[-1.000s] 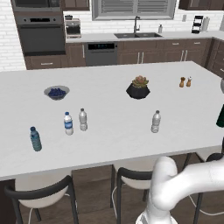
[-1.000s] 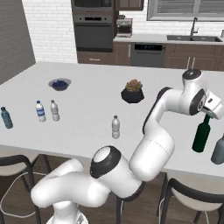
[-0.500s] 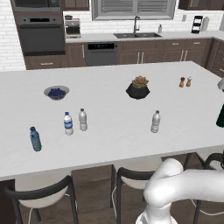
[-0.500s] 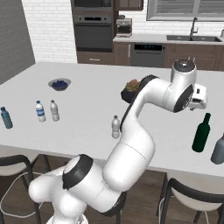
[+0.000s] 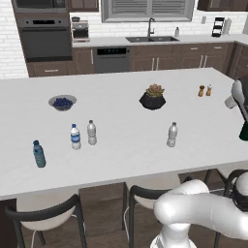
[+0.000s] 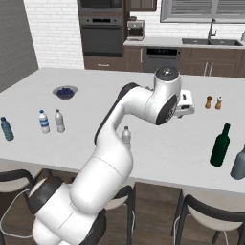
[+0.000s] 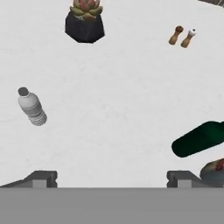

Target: Move the plastic bottles in the middle to the plastics group, and the glass bottles in the middle to the glass group.

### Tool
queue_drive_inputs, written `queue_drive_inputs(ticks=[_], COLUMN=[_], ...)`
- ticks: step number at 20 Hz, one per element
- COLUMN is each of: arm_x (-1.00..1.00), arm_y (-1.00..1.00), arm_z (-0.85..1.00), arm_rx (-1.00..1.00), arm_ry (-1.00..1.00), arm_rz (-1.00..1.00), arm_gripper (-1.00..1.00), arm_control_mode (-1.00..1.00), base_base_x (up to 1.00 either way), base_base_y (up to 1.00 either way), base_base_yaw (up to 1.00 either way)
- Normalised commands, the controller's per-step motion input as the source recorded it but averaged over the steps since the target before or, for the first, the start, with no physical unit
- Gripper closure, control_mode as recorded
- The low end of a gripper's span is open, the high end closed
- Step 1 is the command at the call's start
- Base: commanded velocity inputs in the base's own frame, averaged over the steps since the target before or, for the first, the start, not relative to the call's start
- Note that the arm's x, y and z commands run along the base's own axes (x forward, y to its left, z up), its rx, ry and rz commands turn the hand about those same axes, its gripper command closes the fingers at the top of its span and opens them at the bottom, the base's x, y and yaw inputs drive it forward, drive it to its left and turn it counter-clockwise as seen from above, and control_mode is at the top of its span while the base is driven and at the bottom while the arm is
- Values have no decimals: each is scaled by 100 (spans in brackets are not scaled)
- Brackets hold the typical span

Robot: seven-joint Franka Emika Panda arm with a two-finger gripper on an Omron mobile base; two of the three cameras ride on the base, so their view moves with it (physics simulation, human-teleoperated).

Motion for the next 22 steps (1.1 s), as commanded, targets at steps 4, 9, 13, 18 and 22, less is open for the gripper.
queue_drive_inputs(ticks=[4, 9, 13, 18, 22], arm_x=[19, 28, 15, 0, 19], arm_y=[100, 100, 74, 44, 32], arm_z=[0, 0, 0, 0, -12], arm_rx=[-15, -6, -3, 0, 0], arm_ry=[0, 10, 2, -1, 3], arm_rz=[0, 2, 1, 5, 0], arm_gripper=[-100, -100, -100, -100, -100], arm_control_mode=[-100, -100, -100, -100, -100], base_base_x=[0, 0, 0, 0, 0], base_base_y=[0, 0, 0, 0, 0], base_base_yaw=[0, 0, 0, 0, 0])
